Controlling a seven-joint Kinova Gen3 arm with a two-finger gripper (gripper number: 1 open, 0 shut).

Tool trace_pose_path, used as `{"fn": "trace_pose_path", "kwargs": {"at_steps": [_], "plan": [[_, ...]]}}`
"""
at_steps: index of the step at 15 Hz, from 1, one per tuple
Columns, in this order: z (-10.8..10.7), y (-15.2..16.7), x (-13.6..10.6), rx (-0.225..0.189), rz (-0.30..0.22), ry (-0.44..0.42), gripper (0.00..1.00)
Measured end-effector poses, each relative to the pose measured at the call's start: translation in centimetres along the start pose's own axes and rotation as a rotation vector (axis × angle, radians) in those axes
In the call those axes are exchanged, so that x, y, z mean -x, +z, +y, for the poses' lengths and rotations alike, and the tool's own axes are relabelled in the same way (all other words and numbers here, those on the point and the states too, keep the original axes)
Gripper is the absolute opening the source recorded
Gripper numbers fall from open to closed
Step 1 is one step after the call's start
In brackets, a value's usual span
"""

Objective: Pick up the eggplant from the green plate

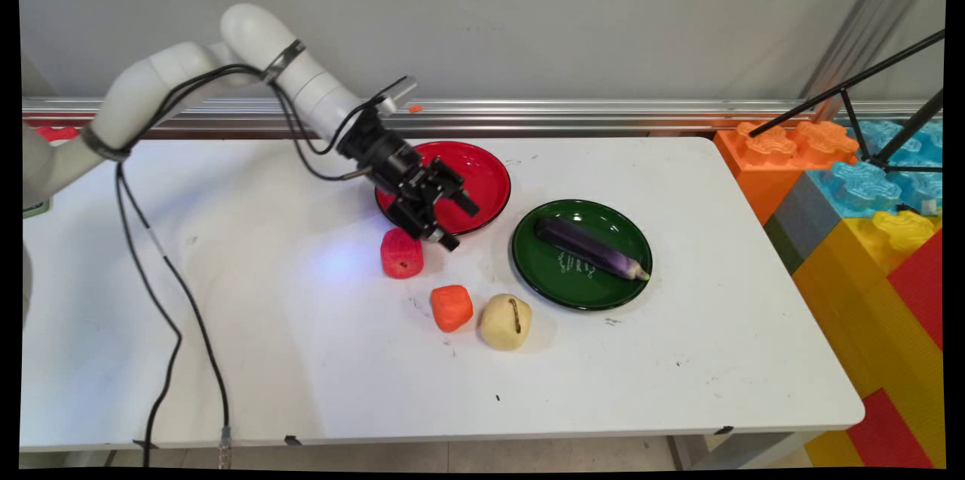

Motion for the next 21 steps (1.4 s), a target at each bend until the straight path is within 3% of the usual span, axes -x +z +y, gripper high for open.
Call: {"fn": "trace_pose_path", "kwargs": {"at_steps": [9, 21], "plan": [[-6.7, 3.5, -3.3, -0.008, 0.007, 0.201, 1.00], [-10.9, 9.9, -4.6, 0.016, -0.001, 0.309, 1.00]]}}
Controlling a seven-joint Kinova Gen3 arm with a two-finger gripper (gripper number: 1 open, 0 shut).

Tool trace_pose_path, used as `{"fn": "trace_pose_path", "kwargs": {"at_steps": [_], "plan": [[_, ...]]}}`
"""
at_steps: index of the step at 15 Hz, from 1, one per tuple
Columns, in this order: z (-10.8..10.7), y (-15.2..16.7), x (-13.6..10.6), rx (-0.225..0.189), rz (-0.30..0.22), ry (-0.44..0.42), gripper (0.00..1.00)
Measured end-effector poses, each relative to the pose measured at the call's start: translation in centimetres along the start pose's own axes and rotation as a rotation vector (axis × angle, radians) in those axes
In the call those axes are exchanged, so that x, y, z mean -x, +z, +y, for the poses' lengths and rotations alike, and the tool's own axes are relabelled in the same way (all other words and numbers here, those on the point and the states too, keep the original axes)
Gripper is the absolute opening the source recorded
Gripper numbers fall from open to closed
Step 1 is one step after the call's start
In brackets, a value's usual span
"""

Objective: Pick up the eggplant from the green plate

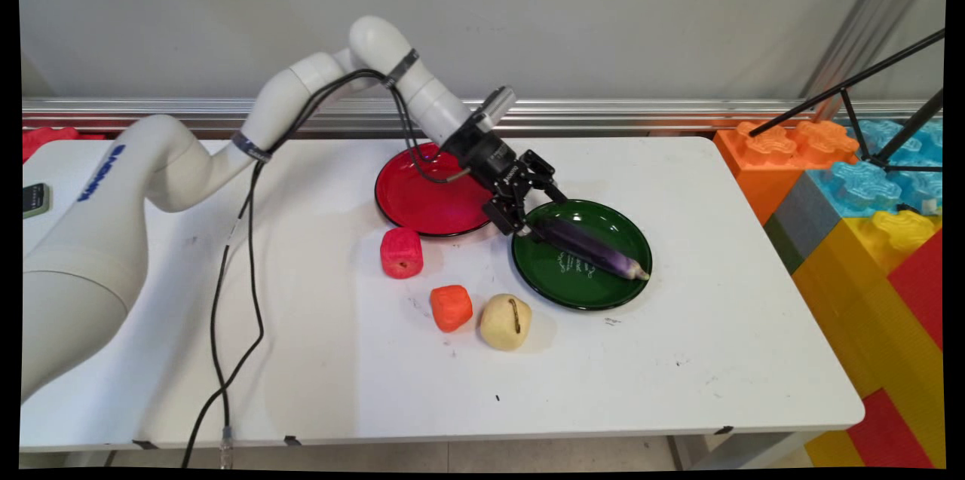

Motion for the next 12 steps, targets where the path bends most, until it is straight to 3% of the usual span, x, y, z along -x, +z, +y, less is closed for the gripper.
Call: {"fn": "trace_pose_path", "kwargs": {"at_steps": [12], "plan": [[-2.9, 4.2, 0.6, 0.009, -0.004, 0.030, 1.00]]}}
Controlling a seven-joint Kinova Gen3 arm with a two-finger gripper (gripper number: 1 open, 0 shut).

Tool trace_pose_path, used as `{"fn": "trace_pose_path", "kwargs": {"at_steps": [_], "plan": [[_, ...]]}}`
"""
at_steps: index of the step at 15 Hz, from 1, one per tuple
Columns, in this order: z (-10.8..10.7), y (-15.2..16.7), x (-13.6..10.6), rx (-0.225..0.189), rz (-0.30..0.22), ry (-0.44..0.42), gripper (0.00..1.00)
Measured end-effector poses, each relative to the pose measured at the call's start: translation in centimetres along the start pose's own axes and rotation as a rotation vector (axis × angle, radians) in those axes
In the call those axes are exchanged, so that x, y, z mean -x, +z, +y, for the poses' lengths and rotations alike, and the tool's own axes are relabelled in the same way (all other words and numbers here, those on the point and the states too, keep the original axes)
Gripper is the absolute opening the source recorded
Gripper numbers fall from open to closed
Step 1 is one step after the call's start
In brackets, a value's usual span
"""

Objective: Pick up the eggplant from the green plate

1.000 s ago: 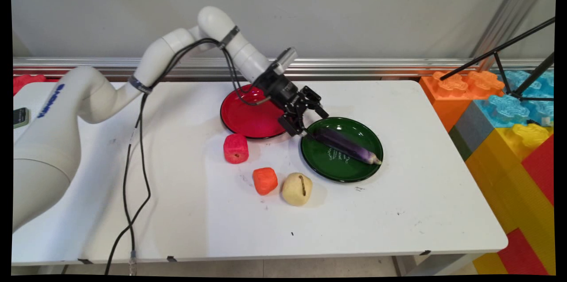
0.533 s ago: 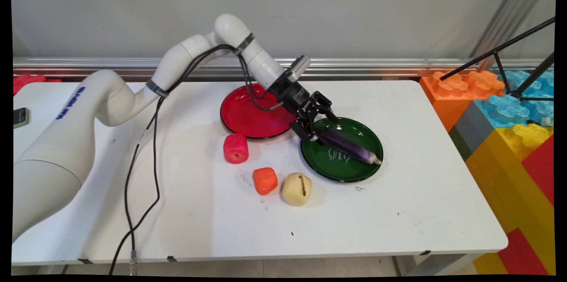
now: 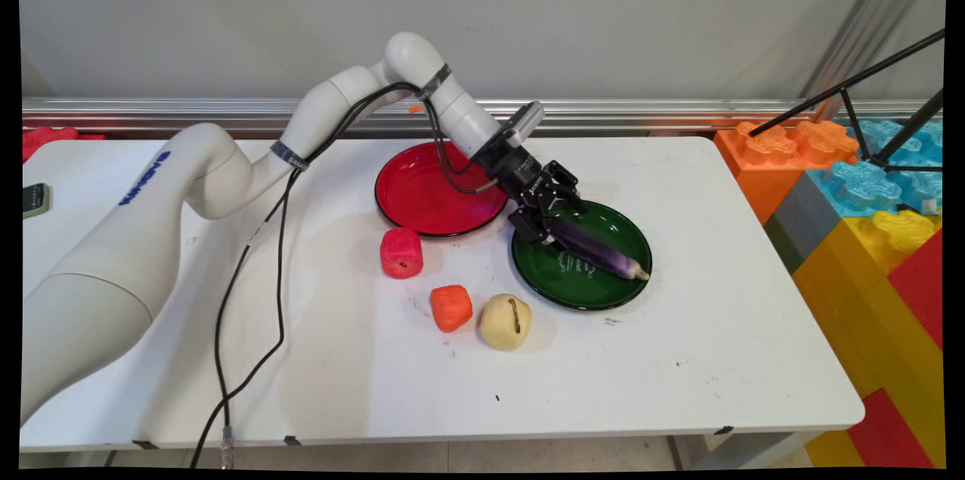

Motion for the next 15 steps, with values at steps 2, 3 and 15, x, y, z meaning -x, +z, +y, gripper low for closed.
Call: {"fn": "trace_pose_path", "kwargs": {"at_steps": [2, 3, 15], "plan": [[-0.3, 0.4, 0.0, 0.000, 0.001, 0.003, 1.00], [-0.4, 0.6, 0.0, 0.000, 0.001, 0.005, 1.00], [-0.8, 1.5, 0.5, 0.011, -0.004, 0.010, 0.00]]}}
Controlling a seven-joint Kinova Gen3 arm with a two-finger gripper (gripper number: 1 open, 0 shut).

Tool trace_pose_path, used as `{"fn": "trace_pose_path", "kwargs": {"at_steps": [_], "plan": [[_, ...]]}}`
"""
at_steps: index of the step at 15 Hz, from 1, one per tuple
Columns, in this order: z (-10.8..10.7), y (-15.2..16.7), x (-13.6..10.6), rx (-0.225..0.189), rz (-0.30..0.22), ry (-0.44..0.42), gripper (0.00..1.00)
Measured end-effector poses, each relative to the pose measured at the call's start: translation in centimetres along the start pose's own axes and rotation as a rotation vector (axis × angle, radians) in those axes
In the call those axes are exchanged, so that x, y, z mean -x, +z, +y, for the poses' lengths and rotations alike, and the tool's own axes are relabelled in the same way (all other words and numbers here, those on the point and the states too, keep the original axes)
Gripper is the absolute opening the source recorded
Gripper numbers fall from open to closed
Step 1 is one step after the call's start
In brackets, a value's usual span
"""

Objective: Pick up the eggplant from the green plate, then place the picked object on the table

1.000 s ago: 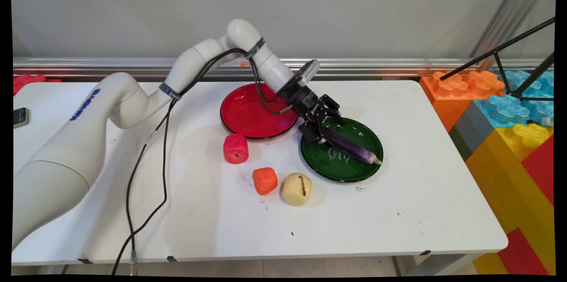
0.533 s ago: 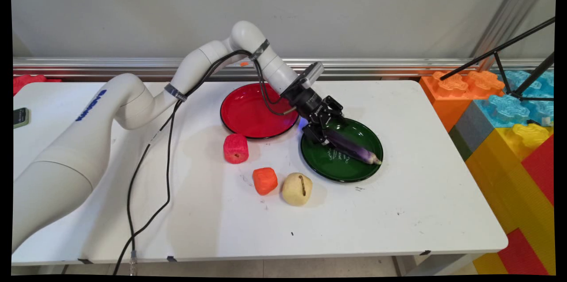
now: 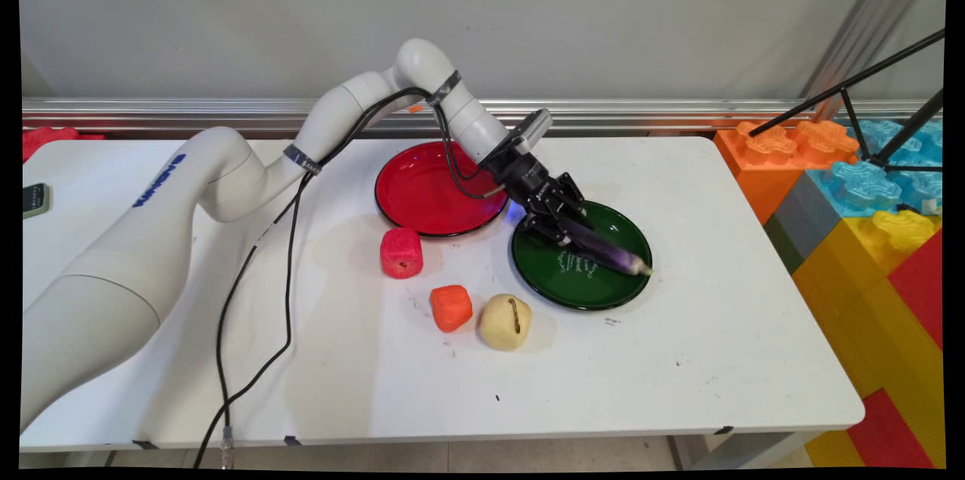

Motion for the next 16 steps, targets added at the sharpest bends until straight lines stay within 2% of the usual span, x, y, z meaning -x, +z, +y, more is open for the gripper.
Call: {"fn": "trace_pose_path", "kwargs": {"at_steps": [5, 10, 13, 16], "plan": [[-0.3, -0.7, -0.3, -0.016, 0.001, -0.006, 0.00], [0.1, -3.1, -1.7, -0.050, 0.025, -0.044, 0.00], [1.4, -5.4, -2.5, -0.076, 0.052, -0.121, 0.00], [3.8, -7.6, -3.4, -0.084, 0.077, -0.203, 0.00]]}}
